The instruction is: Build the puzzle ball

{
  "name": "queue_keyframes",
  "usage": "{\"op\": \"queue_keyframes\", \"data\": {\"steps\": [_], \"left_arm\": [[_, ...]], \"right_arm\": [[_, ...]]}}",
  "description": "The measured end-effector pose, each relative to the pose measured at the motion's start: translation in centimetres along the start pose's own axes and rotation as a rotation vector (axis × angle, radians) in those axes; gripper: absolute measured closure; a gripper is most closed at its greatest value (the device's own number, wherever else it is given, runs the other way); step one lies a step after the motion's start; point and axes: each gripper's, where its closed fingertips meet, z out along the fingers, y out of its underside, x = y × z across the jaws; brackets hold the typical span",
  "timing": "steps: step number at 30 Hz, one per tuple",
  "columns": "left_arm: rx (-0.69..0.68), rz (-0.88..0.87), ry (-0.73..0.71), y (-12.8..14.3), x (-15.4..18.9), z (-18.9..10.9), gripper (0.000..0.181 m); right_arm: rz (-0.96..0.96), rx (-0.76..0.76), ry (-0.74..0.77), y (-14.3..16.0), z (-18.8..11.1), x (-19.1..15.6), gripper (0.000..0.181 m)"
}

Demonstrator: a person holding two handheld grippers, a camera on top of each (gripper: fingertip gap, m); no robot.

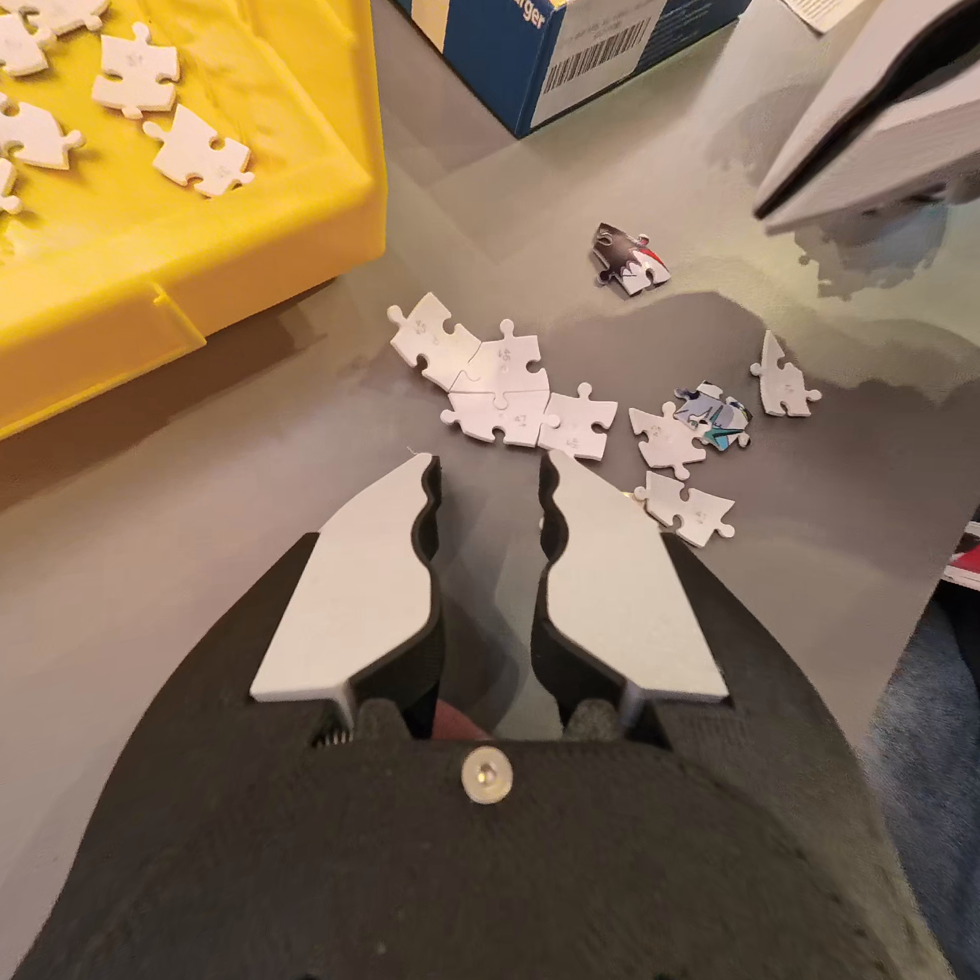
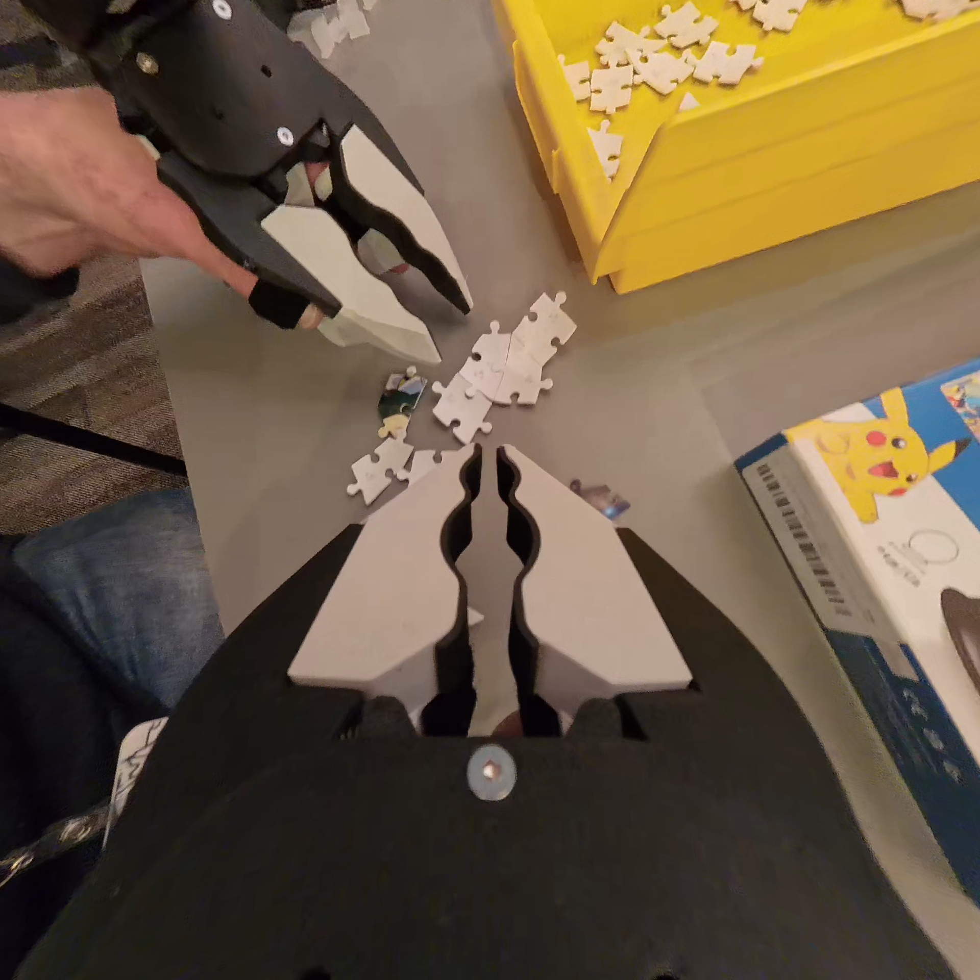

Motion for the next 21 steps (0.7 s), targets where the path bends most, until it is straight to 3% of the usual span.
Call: {"op": "queue_keyframes", "data": {"steps": [7, 12, 14, 21], "left_arm": [[-0.084, 0.044, 0.057, 1.4, 1.6, -1.0, 0.144], [-0.18, 0.328, 0.021, 3.7, 3.7, -1.0, 0.137], [-0.141, 0.423, -0.017, 3.0, 3.9, -0.6, 0.138], [-0.101, 0.499, -0.029, 2.2, 4.5, 0.4, 0.149]], "right_arm": [[-0.014, -0.05, -0.034, 3.3, -0.6, -2.7, 0.168], [-0.011, -0.06, -0.081, 5.5, 0.6, -4.9, 0.166], [-0.007, -0.051, -0.072, 5.7, 0.6, -4.9, 0.166], [0.015, 0.004, 0.006, 5.6, -0.8, -3.0, 0.169]]}}
